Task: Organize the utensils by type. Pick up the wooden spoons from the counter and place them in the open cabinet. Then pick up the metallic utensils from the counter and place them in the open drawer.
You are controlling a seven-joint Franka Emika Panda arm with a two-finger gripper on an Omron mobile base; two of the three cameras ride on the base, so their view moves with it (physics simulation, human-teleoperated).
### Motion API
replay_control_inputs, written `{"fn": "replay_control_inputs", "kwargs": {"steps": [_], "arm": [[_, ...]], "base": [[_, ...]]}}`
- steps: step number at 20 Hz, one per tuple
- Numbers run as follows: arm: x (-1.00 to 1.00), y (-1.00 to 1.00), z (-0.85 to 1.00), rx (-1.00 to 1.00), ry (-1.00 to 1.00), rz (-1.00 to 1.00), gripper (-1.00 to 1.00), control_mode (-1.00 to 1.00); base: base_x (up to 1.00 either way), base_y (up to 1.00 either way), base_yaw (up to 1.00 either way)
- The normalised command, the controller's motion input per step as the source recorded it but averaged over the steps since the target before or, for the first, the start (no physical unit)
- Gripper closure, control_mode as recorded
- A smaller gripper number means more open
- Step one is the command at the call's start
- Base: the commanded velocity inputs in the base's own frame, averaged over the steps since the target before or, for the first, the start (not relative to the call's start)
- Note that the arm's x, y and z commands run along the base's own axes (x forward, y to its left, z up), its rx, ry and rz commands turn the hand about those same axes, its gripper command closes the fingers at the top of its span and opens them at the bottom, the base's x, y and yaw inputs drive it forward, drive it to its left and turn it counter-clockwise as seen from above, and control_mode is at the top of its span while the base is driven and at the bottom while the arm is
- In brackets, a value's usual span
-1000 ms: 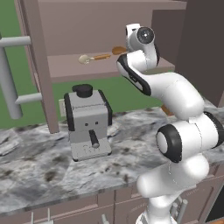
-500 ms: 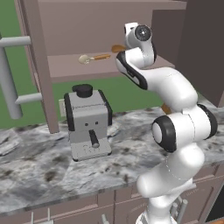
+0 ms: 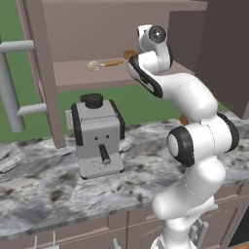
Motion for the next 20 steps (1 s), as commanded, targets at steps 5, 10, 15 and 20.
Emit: {"fn": "replay_control_inputs", "kwargs": {"steps": [5, 10, 15, 20], "arm": [[0.23, 0.0, -0.44, 0.0, 0.0, 0.0, -1.0, -1.0], [0.04, -0.12, -0.43, 0.0, 0.0, 0.0, -1.0, -1.0], [0.0, -0.12, -0.49, 0.0, 0.05, 0.0, -1.0, -1.0], [-0.02, -0.08, -0.4, 0.0, 0.01, 0.01, -1.0, -1.0]], "base": [[0.0, 0.0, 0.0], [0.0, 0.0, 0.0], [0.0, 0.0, 0.0], [0.0, 0.0, 0.0]]}}
